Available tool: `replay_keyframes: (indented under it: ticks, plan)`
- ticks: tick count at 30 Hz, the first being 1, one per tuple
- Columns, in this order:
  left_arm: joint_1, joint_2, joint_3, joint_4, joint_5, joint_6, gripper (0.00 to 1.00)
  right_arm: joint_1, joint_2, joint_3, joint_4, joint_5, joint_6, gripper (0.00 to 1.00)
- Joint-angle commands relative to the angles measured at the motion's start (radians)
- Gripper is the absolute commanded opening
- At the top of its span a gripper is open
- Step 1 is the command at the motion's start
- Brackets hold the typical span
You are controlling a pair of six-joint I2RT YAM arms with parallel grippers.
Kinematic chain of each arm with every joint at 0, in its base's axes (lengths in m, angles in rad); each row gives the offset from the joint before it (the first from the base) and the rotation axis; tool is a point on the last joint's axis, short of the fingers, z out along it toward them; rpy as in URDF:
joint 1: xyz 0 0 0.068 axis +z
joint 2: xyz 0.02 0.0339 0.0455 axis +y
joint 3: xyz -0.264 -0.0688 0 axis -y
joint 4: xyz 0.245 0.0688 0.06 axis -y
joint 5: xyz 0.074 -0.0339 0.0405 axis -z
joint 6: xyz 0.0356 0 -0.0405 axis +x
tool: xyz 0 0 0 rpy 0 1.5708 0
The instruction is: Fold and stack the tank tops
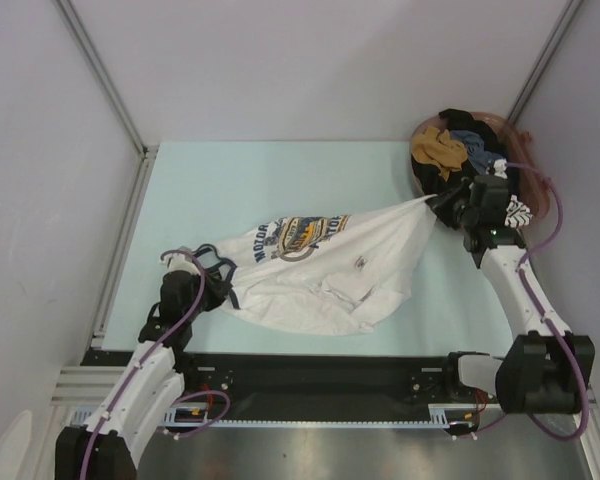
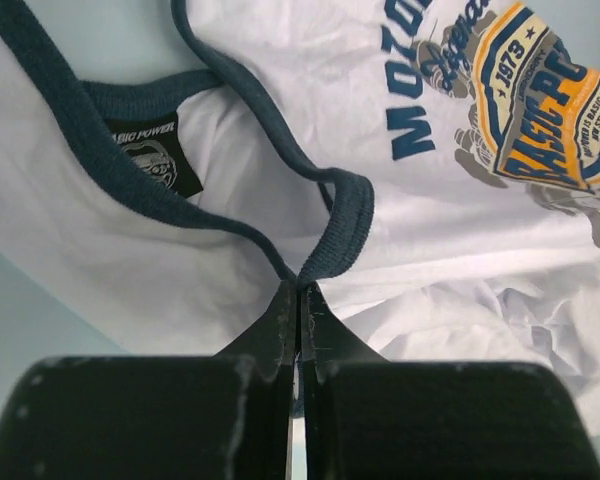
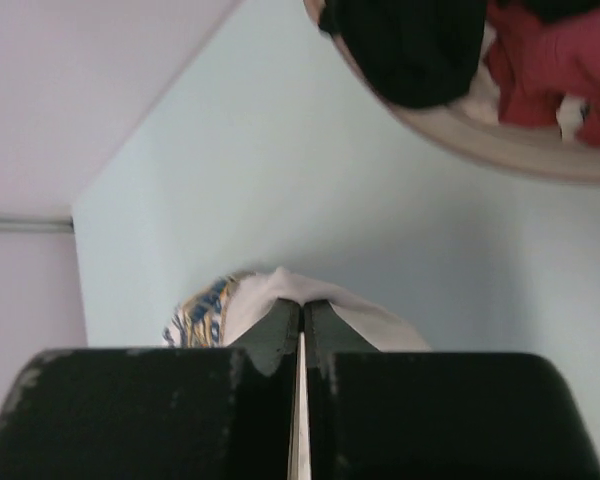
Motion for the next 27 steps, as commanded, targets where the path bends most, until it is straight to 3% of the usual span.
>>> replay_keyframes:
  ticks: [1, 3, 5, 6, 7, 8, 12, 14, 17, 21, 27]
  plan:
    - [0.01, -0.039, 0.011, 0.035, 0.013, -0.002, 0.0, -0.068, 0.104, 0.15, 0.152, -0.113, 0.033, 0.0]
    - [0.009, -0.055, 0.037, 0.022, 0.009, 0.012, 0.0, -0.056, 0.229, 0.294, 0.137, -0.232, 0.019, 0.01]
    - [0.01, -0.063, 0.066, 0.014, 0.004, 0.031, 0.0, -0.045, 0.314, 0.371, 0.135, -0.327, 0.015, 0.16]
    - [0.009, -0.065, 0.072, 0.009, -0.002, 0.033, 0.0, -0.042, 0.384, 0.403, 0.125, -0.387, 0.006, 0.33]
    - [0.009, -0.065, 0.078, 0.011, -0.004, 0.038, 0.0, -0.034, 0.418, 0.457, 0.073, -0.412, -0.002, 0.6]
    - [0.009, -0.051, 0.086, 0.028, 0.001, 0.039, 0.0, -0.033, 0.44, 0.47, 0.053, -0.435, -0.016, 0.64]
    - [0.009, 0.035, 0.105, 0.075, 0.039, 0.044, 0.0, 0.015, 0.376, 0.361, 0.014, -0.397, -0.099, 0.67]
    - [0.009, 0.09, 0.12, 0.089, 0.039, 0.054, 0.0, 0.045, 0.33, 0.256, 0.002, -0.379, -0.125, 0.53]
    - [0.009, 0.121, 0.138, 0.089, 0.024, 0.07, 0.0, 0.091, 0.252, 0.113, -0.02, -0.356, -0.162, 0.44]
    - [0.009, 0.103, 0.146, 0.083, -0.002, 0.076, 0.0, 0.144, 0.164, -0.057, -0.006, -0.326, -0.176, 0.5]
    - [0.009, 0.073, 0.155, 0.061, -0.01, 0.085, 0.0, 0.226, 0.092, -0.145, -0.036, -0.271, -0.179, 0.59]
